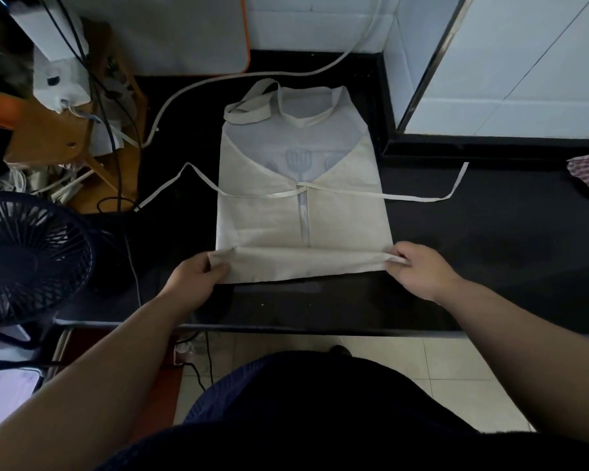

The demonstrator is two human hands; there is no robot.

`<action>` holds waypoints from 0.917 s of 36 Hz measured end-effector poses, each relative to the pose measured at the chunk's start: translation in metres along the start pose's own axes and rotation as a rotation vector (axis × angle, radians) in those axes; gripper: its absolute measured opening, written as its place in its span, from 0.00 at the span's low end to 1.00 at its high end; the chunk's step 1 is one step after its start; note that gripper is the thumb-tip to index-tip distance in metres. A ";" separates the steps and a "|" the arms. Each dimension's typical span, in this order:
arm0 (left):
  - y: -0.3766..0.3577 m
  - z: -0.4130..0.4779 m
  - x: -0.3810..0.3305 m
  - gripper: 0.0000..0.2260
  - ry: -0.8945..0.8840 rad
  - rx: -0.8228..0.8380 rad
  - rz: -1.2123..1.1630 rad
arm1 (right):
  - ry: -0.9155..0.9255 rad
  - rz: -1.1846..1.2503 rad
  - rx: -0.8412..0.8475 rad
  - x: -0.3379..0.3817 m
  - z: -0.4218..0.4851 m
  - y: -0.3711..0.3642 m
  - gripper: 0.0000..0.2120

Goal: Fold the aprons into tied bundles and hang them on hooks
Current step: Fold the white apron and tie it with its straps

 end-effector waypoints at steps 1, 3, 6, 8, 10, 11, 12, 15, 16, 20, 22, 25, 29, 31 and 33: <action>0.001 0.002 0.002 0.06 0.000 -0.034 0.027 | -0.018 0.020 -0.019 -0.002 0.001 0.000 0.11; 0.002 0.004 0.005 0.06 0.018 -0.112 0.079 | -0.070 0.077 -0.035 -0.006 0.003 -0.003 0.11; 0.002 0.003 0.007 0.10 0.055 -0.224 0.124 | -0.143 0.103 -0.030 -0.011 0.006 -0.008 0.12; 0.002 0.001 0.006 0.12 0.057 -0.281 0.179 | -0.181 0.094 -0.030 -0.011 0.008 -0.010 0.11; 0.001 -0.001 0.005 0.15 0.043 -0.312 0.268 | -0.225 0.034 -0.018 -0.010 0.010 -0.013 0.12; 0.000 -0.002 0.004 0.17 0.030 -0.325 0.310 | -0.232 -0.024 -0.021 -0.006 0.009 -0.013 0.11; 0.000 -0.003 0.004 0.19 0.015 -0.346 0.347 | -0.222 -0.098 -0.037 -0.002 0.009 -0.012 0.11; -0.002 -0.006 -0.002 0.18 -0.227 -0.353 0.484 | -0.059 -0.392 -0.114 0.013 0.007 -0.010 0.11; -0.004 -0.007 -0.003 0.15 -0.345 -0.316 0.531 | 0.011 -0.479 -0.093 0.017 0.007 -0.013 0.13; -0.011 -0.007 -0.005 0.25 -0.432 -0.016 0.597 | 0.154 -0.455 0.106 0.016 0.004 -0.026 0.23; -0.012 -0.006 -0.001 0.38 -0.372 0.098 0.744 | 0.154 -0.427 0.157 0.014 0.001 -0.027 0.34; -0.012 -0.004 -0.001 0.47 -0.384 0.143 0.890 | 0.181 -0.475 0.153 0.013 0.002 -0.024 0.34; -0.007 0.001 -0.013 0.38 -0.417 0.107 0.886 | 0.177 -0.479 0.129 0.013 0.004 -0.018 0.25; -0.006 0.002 -0.018 0.35 -0.443 0.128 0.930 | 0.158 -0.433 0.128 0.009 0.003 -0.015 0.26; -0.005 0.004 -0.021 0.32 -0.480 0.157 0.992 | 0.141 -0.437 0.157 0.007 0.002 -0.013 0.32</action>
Point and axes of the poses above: each hand's wrist, its own z-axis towards the middle knuckle, its own y-axis out of the back of the hand, x = y × z, the point moved 4 cm from there along z, towards the middle knuckle
